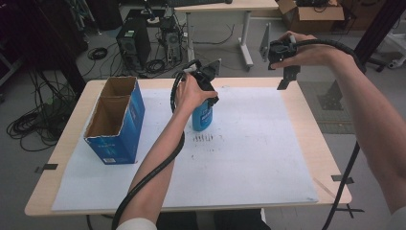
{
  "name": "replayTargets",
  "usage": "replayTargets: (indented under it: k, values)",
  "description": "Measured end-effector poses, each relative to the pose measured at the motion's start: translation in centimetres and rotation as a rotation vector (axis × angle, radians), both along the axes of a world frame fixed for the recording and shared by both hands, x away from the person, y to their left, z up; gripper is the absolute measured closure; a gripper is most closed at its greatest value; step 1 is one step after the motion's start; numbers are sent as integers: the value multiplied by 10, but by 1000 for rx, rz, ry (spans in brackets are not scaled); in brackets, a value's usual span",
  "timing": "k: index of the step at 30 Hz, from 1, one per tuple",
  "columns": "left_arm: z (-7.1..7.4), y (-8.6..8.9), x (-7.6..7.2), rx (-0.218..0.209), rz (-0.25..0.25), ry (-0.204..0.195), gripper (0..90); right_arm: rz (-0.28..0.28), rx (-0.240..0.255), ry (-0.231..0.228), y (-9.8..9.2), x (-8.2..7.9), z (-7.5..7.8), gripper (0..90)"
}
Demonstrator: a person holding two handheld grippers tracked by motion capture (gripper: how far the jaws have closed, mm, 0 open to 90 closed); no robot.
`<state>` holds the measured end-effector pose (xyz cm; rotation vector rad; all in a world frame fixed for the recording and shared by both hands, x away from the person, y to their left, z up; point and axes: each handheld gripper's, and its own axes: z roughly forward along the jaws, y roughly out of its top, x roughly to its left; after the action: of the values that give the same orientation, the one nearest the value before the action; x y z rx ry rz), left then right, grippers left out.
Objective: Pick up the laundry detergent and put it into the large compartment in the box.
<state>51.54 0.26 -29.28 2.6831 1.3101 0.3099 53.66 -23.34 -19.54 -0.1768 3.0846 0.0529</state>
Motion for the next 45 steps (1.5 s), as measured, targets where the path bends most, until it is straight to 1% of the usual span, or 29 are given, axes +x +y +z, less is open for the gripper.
replayTargets:
  k: [6,10,16,22,24,34,41,45]
  values:
    - [0,-1,0,-4,1,-1,159,-2,3,2,-1,1,-1,68]
    - [-1,-2,0,-14,3,-1,180,-2,0,4,-2,1,-3,68]
    - [-1,-1,1,-34,12,10,215,-1,1,5,-2,1,-4,68]
    - [0,-1,1,-41,10,17,237,-2,0,6,-2,0,-5,68]
    - [0,-1,1,-52,13,18,249,-1,0,6,-1,0,-5,68]
    - [0,0,1,-53,14,19,288,2,-4,4,-1,0,-4,69]
    - [2,0,1,-74,23,26,311,2,-10,1,0,0,-5,69]
    - [3,0,2,-71,24,27,321,3,-10,0,0,-1,-4,68]
